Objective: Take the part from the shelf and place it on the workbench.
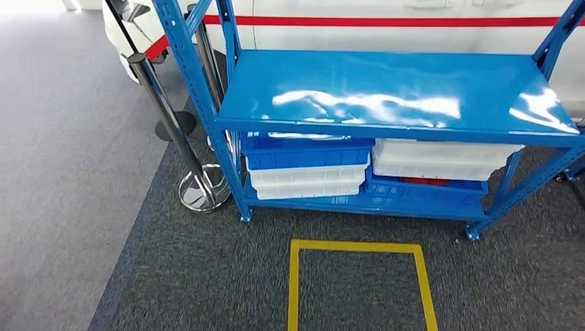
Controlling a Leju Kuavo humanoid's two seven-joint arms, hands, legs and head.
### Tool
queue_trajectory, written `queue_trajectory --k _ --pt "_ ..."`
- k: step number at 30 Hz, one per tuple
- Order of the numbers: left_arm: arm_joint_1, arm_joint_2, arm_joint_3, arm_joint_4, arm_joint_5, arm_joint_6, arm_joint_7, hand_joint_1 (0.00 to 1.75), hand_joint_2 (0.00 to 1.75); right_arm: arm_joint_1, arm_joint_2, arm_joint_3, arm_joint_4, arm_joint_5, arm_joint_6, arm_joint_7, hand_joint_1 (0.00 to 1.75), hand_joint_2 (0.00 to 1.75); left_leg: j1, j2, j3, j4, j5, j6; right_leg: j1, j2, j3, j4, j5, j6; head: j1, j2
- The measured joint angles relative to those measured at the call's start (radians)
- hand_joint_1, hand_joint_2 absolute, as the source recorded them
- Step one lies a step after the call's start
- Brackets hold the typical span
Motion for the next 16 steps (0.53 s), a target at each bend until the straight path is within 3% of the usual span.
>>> queue_trajectory --k 2,3,5,6,7,8,10,11,12,16 --pt "-0.01 0.002 0.0 0.0 -0.003 -0.004 0.002 0.0 0.0 -0.01 0.004 -0.006 -0.001 -0.004 0.002 0.001 0.0 0.0 0.002 0.022 0.031 -0.023 -0.023 0.016 0.003 -0.055 -0.008 0.034 -0.024 0.008 -0.001 0.0" --pt "-0.012 0.002 0.0 0.0 -0.005 -0.006 0.002 0.0 0.0 -0.014 0.006 -0.007 -0.002 -0.005 0.002 0.002 0.0 0.0 0.005 0.034 0.049 -0.035 -0.033 0.02 0.006 -0.09 -0.038 0.086 -0.042 0.01 -0.001 0.0" --pt "-0.009 0.003 0.0 0.0 -0.012 -0.009 0.008 0.0 0.0 -0.016 0.008 -0.011 -0.002 -0.007 -0.01 0.009 0.0 0.0 0.007 0.056 0.08 -0.044 -0.056 0.022 0.012 -0.117 -0.143 0.231 -0.077 0.017 -0.001 0.0" --pt "-0.007 0.003 0.0 0.0 -0.015 -0.011 0.012 0.0 0.0 -0.014 0.008 -0.014 -0.003 -0.006 -0.021 0.014 0.0 0.0 0.007 0.064 0.095 -0.045 -0.068 0.021 0.013 -0.118 -0.192 0.281 -0.073 0.019 -0.001 0.0" --pt "-0.006 0.003 0.0 0.0 -0.017 -0.012 0.017 0.0 0.0 -0.01 0.008 -0.017 -0.003 -0.004 -0.035 0.019 0.0 0.0 0.007 0.07 0.111 -0.045 -0.081 0.02 0.014 -0.119 -0.229 0.301 -0.047 0.019 -0.001 0.0" --pt "-0.006 0.003 0.0 0.0 -0.017 -0.012 0.022 0.0 0.0 -0.005 0.007 -0.02 -0.004 -0.001 -0.047 0.022 0.0 0.0 0.008 0.073 0.126 -0.045 -0.092 0.019 0.015 -0.119 -0.244 0.279 0.0 0.018 -0.001 0.0" --pt "-0.007 0.003 0.0 0.0 -0.017 -0.012 0.029 0.0 0.0 0.006 0.007 -0.023 -0.004 0.005 -0.057 0.02 0.0 0.0 0.008 0.075 0.154 -0.044 -0.114 0.014 0.018 -0.125 -0.242 0.169 0.115 0.012 -0.001 0.0" --pt "-0.007 0.003 0.0 0.0 -0.017 -0.012 0.031 0.0 0.0 0.008 0.008 -0.023 -0.004 0.007 -0.057 0.016 0.0 0.0 0.006 0.076 0.161 -0.041 -0.123 0.009 0.02 -0.13 -0.237 0.117 0.151 0.007 -0.001 0.0" --pt "-0.007 0.003 0.0 0.0 -0.016 -0.011 0.033 0.0 0.0 0.008 0.008 -0.024 -0.004 0.01 -0.055 0.009 0.0 0.0 0.004 0.077 0.164 -0.039 -0.129 0.003 0.022 -0.134 -0.235 0.084 0.169 0.0 -0.001 0.0" --pt "-0.009 0.004 0.0 0.0 -0.017 -0.008 0.034 0.0 0.0 0.002 0.008 -0.024 -0.004 0.016 -0.052 -0.006 0.0 0.0 0.004 0.079 0.164 -0.038 -0.138 -0.015 0.026 -0.132 -0.234 0.064 0.168 -0.024 -0.001 0.0"
